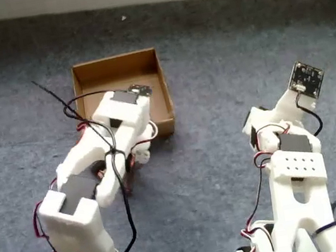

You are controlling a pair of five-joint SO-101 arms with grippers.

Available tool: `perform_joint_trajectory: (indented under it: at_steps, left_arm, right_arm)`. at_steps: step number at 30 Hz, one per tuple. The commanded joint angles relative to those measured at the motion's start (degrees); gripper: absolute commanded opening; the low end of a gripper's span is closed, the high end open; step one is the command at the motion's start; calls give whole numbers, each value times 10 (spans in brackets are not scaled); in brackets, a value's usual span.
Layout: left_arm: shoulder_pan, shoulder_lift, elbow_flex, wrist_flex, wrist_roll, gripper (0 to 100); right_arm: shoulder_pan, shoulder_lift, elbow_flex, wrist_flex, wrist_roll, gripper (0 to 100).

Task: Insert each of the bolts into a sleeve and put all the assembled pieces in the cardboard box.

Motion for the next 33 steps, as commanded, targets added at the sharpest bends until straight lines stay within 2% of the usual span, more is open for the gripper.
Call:
perform_joint_trajectory:
  at_steps: [1, 10, 14, 17, 21, 25, 33]
  left_arm:
    - [-35, -100, 41, 9, -4, 5]
    - [-36, -407, 188, 3, -4, 7]
    - [-31, -454, 243, -41, -14, 27]
    - [-32, -428, 269, -75, -60, 124]
    - [-32, -355, 274, -113, -76, 265]
    - [-24, -269, 237, -153, -96, 242]
    - [-23, -76, 93, -152, -98, 175]
  right_arm:
    - [2, -19, -5, -11, 0, 4]
    - [2, -19, -5, -12, 0, 4]
    - [2, -19, -5, -12, 0, 4]
    - [2, -19, -5, -12, 0, 4]
    - [2, -19, -5, -12, -1, 4]
    - [-15, -19, -5, -12, 1, 4]
    - [-22, -21, -4, -12, 2, 4]
